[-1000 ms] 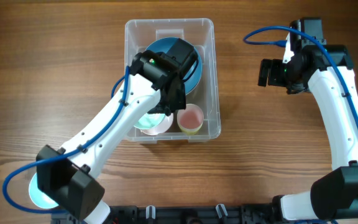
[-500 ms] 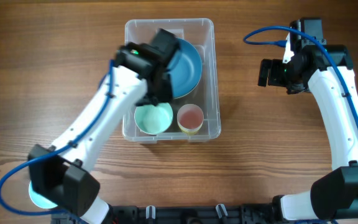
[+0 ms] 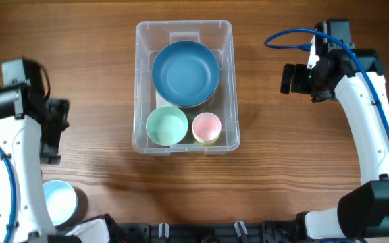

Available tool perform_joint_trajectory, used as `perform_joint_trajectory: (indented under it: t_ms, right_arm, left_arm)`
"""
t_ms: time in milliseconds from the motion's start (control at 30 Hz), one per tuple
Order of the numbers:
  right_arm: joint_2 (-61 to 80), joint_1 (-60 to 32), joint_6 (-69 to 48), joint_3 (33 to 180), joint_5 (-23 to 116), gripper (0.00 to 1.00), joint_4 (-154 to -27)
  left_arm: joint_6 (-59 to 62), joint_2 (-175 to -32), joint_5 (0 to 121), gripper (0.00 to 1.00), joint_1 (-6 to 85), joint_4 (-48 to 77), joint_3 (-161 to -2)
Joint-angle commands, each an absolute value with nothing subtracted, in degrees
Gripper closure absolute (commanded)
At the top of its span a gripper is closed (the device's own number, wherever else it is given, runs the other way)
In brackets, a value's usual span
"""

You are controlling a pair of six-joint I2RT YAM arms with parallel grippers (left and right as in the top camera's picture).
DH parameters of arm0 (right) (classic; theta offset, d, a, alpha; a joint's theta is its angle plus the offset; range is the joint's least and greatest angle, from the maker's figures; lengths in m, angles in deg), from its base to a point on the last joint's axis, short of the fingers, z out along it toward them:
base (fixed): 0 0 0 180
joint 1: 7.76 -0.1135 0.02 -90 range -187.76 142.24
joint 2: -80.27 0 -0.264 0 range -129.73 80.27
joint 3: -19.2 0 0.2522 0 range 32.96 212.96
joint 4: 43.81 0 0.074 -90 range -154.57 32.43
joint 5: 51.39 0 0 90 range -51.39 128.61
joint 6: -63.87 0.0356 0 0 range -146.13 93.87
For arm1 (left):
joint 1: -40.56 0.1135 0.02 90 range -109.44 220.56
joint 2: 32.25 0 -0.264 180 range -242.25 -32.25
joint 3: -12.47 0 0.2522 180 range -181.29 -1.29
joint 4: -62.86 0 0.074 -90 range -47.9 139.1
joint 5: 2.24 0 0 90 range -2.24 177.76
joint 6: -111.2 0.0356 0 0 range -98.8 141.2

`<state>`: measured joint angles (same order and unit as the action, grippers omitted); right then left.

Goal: Pack container
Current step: 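Grasp the light blue bowl rim with the left gripper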

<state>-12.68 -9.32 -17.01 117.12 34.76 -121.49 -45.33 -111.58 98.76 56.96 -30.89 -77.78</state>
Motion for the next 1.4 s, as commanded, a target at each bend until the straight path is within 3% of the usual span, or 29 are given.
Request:
perform_joint_trajectory:
  t_ms: [0, 267, 500, 767, 833, 900, 1367]
  right_arm:
    - [-13.3, -9.2, -17.2, 117.8, 36.2, 0.00, -121.5]
    - [-13.3, -9.2, -17.2, 117.8, 36.3, 0.00, -121.5]
    - [-13.3, -9.2, -17.2, 117.8, 36.3, 0.01, -121.5]
    - [-13.3, -9.2, -17.2, 117.8, 36.3, 0.01, -121.5]
    - [-13.3, -9.2, -17.2, 117.8, 36.3, 0.01, -121.5]
    - [-13.3, -9.2, -17.2, 117.8, 36.3, 0.01, -121.5]
    - [-13.3, -9.2, -17.2, 117.8, 36.3, 0.01, -121.5]
  left_arm:
    - [-49.6, -112.1, 101.3, 0.00, 63.6, -26.8, -68.4]
    - [-46.4, -112.8, 101.1, 0.00, 74.2, -17.2, -54.9]
    - [-38.9, -113.3, 100.9, 0.03, 75.2, -3.7, -47.0]
    - [-39.0, -121.9, 100.0, 0.06, 75.2, 1.1, -46.3]
    - [-38.9, -123.3, 99.8, 0.13, 75.2, 1.6, -46.3]
    - [-39.0, -123.6, 99.8, 0.30, 75.2, 1.6, -46.3]
    - [-38.9, -123.6, 99.6, 0.65, 75.2, 2.4, -48.3]
